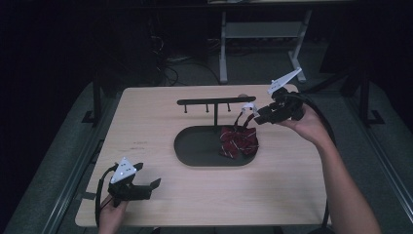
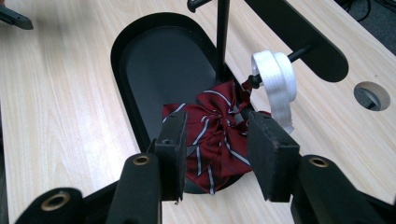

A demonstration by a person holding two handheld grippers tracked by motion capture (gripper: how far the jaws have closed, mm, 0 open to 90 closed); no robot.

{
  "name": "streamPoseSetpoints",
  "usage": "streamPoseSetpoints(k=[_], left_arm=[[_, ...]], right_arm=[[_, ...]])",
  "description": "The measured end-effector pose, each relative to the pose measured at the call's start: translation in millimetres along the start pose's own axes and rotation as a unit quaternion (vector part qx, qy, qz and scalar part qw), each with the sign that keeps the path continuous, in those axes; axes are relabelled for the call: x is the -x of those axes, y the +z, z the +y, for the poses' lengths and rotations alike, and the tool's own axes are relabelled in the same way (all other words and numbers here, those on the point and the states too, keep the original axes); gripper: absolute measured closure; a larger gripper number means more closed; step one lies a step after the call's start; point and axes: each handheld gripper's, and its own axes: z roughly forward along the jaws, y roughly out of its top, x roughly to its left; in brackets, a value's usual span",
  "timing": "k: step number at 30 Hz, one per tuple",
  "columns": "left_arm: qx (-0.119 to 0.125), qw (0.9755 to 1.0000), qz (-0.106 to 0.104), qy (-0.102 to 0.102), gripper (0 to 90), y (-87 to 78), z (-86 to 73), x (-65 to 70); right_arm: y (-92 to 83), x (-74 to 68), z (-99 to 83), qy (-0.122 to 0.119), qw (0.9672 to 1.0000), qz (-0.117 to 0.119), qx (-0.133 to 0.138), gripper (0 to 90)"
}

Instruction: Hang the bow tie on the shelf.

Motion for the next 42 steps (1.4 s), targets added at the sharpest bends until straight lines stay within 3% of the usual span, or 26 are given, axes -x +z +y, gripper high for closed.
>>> streamPoseSetpoints(k=[26,42], left_arm=[[-0.001,1.0000,-0.002,0.000,13.0,-0.2,0.1,0.6],[0.000,1.0000,-0.001,-0.001,13.0,-0.5,0.1,1.1]], right_arm=[[0.0,-3.2,-21.0,0.017,0.9998,0.011,0.007,53.6],[-3.7,-3.1,-36.6,0.044,0.9989,0.017,0.011,49.5]])
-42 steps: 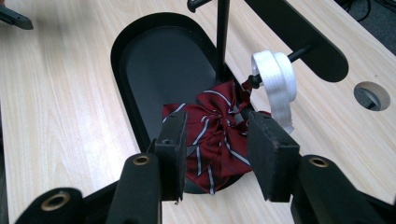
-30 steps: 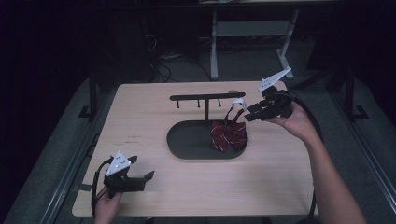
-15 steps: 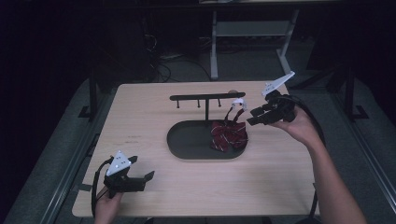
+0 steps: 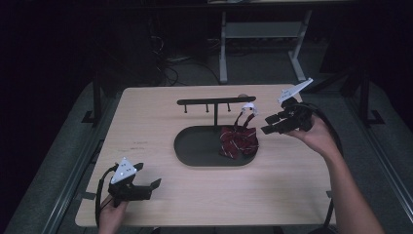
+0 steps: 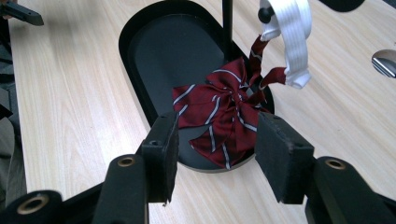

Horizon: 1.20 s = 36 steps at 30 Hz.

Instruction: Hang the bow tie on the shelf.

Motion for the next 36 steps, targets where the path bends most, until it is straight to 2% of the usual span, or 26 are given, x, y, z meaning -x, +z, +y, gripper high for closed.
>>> streamPoseSetpoints(k=[4,10,36], left_arm=[[0.000,1.0000,0.000,0.002,13.0,0.0,0.0,-0.3],[0.000,1.0000,0.001,0.002,13.0,-0.1,0.0,-0.2],[-0.001,1.0000,0.001,0.002,13.0,-0.2,-0.1,-0.1]], right_arm=[[-0.2,0.5,-4.1,0.008,0.9999,0.003,-0.006,48.5],[0.0,1.4,-12.2,0.007,1.0000,0.003,-0.003,48.2],[-0.3,1.2,-39.9,0.036,0.9993,0.000,-0.005,41.2]])
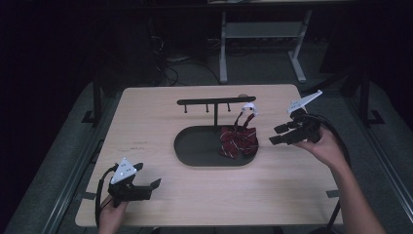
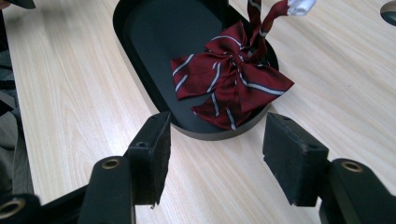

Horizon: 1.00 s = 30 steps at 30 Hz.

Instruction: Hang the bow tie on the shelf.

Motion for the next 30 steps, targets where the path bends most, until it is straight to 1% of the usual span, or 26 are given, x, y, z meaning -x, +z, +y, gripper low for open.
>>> streamPoseSetpoints(k=[3,7,11,19,23,25,30], left_arm=[[0.000,1.0000,0.000,0.000,13.0,0.1,0.0,0.1],[0.000,1.0000,0.001,0.000,13.0,0.0,-0.1,-0.1],[-0.001,1.0000,0.000,0.000,13.0,0.3,-0.2,-0.1],[-0.001,1.0000,0.001,-0.001,13.0,0.4,-0.3,0.0],[0.000,1.0000,0.001,-0.002,13.0,0.5,-0.3,0.0],[0.000,1.0000,0.001,-0.001,13.0,0.2,-0.3,-0.1],[0.000,1.0000,0.002,0.000,13.0,0.0,-0.3,-0.3]], right_arm=[[1.0,0.6,-3.5,0.000,1.0000,0.000,-0.001,40.8],[2.0,1.8,-8.5,0.008,1.0000,-0.002,-0.005,39.8],[2.2,2.3,-13.2,0.014,0.9999,-0.003,-0.003,39.6],[2.1,3.3,-21.1,0.018,0.9998,-0.004,-0.003,39.2],[2.6,3.4,-23.6,0.021,0.9997,-0.003,-0.012,38.4],[2.0,2.4,-25.2,0.022,0.9997,-0.004,-0.006,38.6],[3.3,1.7,-31.1,0.025,0.9997,-0.003,-0.007,38.6]])
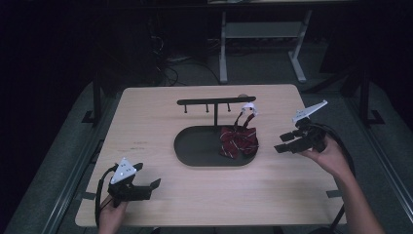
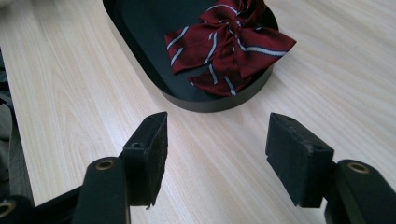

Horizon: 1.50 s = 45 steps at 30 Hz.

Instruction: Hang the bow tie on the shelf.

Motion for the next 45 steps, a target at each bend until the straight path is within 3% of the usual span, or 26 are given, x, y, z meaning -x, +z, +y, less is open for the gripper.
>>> streamPoseSetpoints(k=[45], left_arm=[[-0.003,1.0000,0.001,0.004,13.0,0.4,-0.1,0.6]], right_arm=[[12.2,-12.5,-62.3,0.033,0.9995,-0.001,0.004,37.7]])
